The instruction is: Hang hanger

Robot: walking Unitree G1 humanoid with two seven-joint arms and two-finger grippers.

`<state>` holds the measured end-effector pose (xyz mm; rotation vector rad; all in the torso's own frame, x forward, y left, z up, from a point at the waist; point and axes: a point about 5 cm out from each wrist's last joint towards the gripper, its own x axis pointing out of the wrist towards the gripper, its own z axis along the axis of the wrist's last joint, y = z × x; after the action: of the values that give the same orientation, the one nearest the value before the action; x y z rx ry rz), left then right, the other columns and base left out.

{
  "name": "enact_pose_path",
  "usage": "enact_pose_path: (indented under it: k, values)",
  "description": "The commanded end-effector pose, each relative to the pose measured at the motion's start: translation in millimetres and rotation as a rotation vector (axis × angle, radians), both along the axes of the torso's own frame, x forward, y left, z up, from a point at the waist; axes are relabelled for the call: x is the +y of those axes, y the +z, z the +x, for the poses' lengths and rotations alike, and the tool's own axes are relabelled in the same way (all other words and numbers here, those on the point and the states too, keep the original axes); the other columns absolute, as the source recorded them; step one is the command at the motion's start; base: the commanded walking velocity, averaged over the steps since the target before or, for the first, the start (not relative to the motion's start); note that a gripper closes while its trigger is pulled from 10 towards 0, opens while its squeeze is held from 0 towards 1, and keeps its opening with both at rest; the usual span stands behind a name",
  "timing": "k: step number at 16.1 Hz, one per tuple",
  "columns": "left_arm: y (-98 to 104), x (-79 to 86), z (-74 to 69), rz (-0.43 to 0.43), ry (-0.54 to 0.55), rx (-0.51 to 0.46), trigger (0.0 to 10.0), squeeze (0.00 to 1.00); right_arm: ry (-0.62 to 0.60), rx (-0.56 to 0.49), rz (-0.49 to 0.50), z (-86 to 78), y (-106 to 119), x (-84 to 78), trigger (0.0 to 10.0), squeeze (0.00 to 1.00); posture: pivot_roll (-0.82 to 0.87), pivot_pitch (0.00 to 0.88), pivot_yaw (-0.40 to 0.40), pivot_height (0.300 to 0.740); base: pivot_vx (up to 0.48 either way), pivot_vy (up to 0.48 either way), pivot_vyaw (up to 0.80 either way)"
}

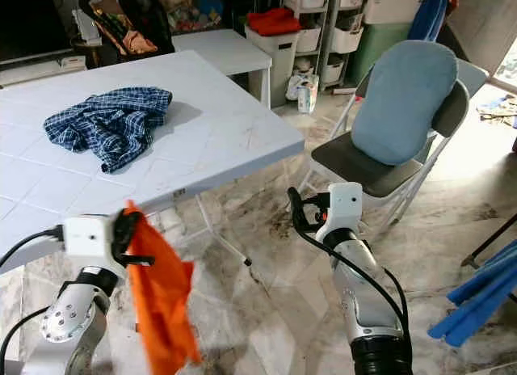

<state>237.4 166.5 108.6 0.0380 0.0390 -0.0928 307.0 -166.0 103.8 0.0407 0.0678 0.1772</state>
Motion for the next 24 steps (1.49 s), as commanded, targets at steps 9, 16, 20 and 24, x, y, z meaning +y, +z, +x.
enact_pose_path:
  k: [9,16,20,24]
  values:
    - [-8.1,10.7,-12.6,0.095,0.007,-0.002,10.0,0.0,-0.066,0.011,-0.03,1.9,4.4,-9.9,10.0,0.0,-0.04,0.0,-0.011,0.74,0.0,0.0,0.0]
    - [-12.3,17.0,-21.2,0.094,0.082,-0.01,10.0,0.0,-0.108,0.01,-0.056,8.6,6.6,-12.3,10.0,0.0,-0.01,0.0,-0.064,0.74,0.0,0.0,0.0]
    - [-9.7,18.3,-22.7,0.083,0.079,-0.025,10.0,0.0,-0.126,0.01,-0.045,12.9,7.9,-10.2,10.0,0.0,0.0,0.0,-0.067,0.74,0.0,0.0,-0.4]
    - [-8.2,16.0,-15.6,0.081,0.057,-0.036,10.0,0.0,-0.138,0.002,-0.034,9.7,6.4,-13.2,10.0,0.0,-0.02,0.0,-0.038,0.74,0.0,0.0,-0.49]
